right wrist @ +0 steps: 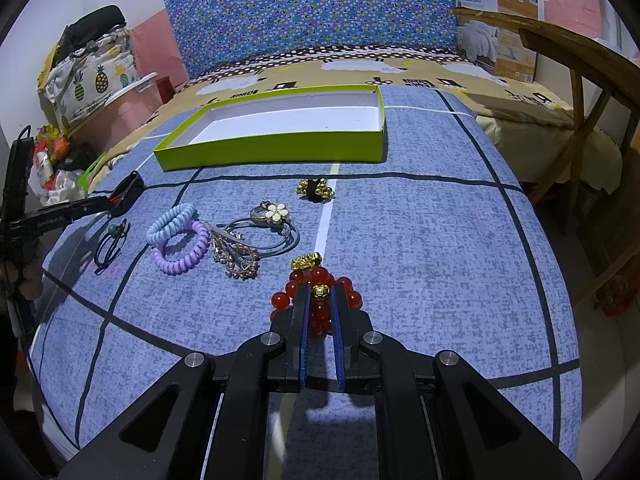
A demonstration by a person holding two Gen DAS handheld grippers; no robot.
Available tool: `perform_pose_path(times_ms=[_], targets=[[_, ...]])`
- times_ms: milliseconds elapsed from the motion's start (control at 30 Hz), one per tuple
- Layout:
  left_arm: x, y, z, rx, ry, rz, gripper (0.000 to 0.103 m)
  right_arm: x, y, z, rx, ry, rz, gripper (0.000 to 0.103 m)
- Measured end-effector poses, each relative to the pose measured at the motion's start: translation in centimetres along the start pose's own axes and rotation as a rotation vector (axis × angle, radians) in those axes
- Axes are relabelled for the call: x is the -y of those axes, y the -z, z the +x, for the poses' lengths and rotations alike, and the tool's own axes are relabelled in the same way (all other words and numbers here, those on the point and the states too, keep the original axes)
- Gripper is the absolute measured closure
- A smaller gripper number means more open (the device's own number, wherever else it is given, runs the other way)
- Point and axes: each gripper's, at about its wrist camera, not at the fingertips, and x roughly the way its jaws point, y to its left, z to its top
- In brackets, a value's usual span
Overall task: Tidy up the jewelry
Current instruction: 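Lift the red-beaded bracelet with the right gripper while the left lifts the red-cord tie, then carry both items into the green box lid and open both grippers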
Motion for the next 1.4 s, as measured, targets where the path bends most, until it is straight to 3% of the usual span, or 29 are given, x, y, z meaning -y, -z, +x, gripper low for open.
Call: perform_pose_path(times_ms=[367,867,1167,1400], targets=[[1.1,-0.2,-1.8,0.059,-0.029,0.042,0.093,0.2,0.1,0.1,0.002,0.005,-0.002,0.093],[1.1,-2.0,-5.5,0.176,0.055,-0.008,0.097,-0.4,-0.4,-1.6,0.051,-0.002,-0.007,0.093],[3.9,-4.0,-6.0,0.218,0.104,0.044,0.097,-1.0,-3.0,-2.5,0.11,-0.027,-0.014,0.093],[6.3,-6.5,-4.2,0.22,0.124,0.089,0.097,-1.3,-6.1,-1.5,0.137,-0.044,-0.027,0.093]])
